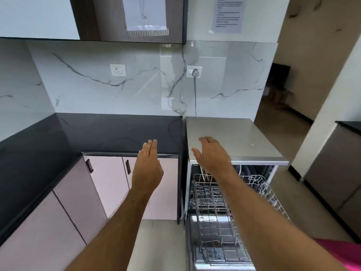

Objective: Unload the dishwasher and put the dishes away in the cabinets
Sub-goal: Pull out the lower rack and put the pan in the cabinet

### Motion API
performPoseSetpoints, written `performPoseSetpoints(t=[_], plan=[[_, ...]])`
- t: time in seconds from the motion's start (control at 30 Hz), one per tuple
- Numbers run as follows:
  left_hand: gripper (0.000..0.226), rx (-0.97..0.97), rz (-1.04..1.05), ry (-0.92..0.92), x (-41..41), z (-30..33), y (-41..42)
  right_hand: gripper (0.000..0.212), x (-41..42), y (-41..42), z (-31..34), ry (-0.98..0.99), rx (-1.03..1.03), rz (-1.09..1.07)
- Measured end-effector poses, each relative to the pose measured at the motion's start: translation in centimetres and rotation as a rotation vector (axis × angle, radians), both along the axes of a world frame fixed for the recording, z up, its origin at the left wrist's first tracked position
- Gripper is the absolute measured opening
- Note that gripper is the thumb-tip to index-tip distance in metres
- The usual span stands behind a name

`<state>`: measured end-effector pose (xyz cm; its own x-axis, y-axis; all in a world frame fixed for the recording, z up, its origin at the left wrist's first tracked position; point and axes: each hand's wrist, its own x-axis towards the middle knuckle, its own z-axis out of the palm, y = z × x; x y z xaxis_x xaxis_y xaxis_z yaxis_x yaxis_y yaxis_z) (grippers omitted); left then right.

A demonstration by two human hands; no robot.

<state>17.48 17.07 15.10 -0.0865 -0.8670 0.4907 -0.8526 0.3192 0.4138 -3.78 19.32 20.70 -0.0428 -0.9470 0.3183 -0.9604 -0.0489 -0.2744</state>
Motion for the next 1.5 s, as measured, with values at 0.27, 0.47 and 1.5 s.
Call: performPoseSetpoints(t=[0.27, 0.47, 1.5], plan=[[0.062, 0.033, -0.104, -0.033, -4.2, -3.1, 1.6, 0.058, -4.1, 2.8, -2.6, 0.012, 0.049, -0.087], [0.061, 0.055, -0.198, -0.064, -6.6, -4.8, 2.1, 0.057, -5.6, 4.5, -4.2, -0.084, 0.113, -0.220], [0.052, 0.369, -0.156, -0.045, -24.9, -17.8, 2.8, 0.053, -25.0, 3.0, -17.7, -0.104, 0.340, -0.065]])
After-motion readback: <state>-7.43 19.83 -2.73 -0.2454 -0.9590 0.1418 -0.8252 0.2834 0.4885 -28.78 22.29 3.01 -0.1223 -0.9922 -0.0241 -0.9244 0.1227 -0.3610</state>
